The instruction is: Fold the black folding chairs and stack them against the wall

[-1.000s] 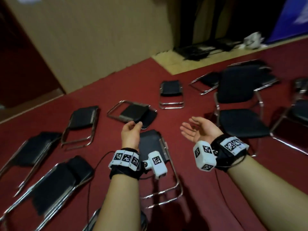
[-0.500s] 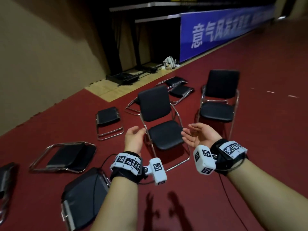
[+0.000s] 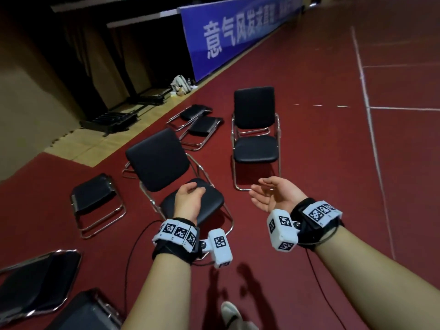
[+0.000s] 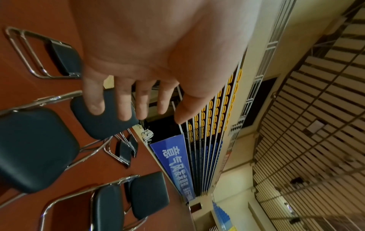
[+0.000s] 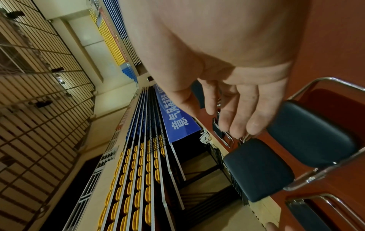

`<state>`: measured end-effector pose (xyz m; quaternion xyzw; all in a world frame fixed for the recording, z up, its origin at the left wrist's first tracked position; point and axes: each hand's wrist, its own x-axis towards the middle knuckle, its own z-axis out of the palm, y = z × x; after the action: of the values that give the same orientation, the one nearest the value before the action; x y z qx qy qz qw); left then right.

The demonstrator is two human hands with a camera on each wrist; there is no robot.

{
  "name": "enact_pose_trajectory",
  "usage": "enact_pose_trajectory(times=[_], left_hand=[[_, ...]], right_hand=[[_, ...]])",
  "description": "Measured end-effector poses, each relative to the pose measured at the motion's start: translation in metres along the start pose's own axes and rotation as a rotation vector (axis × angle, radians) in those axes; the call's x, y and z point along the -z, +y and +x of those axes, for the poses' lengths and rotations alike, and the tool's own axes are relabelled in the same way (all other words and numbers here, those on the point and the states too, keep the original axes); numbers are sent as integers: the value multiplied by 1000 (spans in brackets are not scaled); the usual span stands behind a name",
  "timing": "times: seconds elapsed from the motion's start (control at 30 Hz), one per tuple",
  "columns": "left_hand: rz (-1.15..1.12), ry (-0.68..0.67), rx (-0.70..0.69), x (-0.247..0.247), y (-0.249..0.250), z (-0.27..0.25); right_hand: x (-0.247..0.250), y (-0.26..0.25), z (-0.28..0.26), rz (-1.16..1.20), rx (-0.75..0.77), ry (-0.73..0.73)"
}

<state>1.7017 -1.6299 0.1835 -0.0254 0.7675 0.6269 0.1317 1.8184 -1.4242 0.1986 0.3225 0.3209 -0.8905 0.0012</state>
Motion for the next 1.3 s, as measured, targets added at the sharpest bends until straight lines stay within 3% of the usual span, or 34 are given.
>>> enact_pose_trajectory(times=[0.23, 0.47, 0.7, 0.87, 1.07, 1.3], left_hand=[[-34, -58, 46, -75, 18, 126], [-38, -11, 49, -106, 73, 262], [-52, 22, 71, -137, 103, 355], [-95, 138, 113, -154, 112, 430], [-135, 367, 156, -165, 134, 514], [-221, 665, 239, -120, 138, 562]], right_hand=[[-14, -82, 116, -41, 30, 41], [-55, -171, 220, -36, 43, 48], [-81, -240, 312, -45, 9, 24], [-108, -283, 404, -148, -100, -40], [-161, -340, 536, -263, -236, -152], [-263, -336, 635, -474, -400, -322]])
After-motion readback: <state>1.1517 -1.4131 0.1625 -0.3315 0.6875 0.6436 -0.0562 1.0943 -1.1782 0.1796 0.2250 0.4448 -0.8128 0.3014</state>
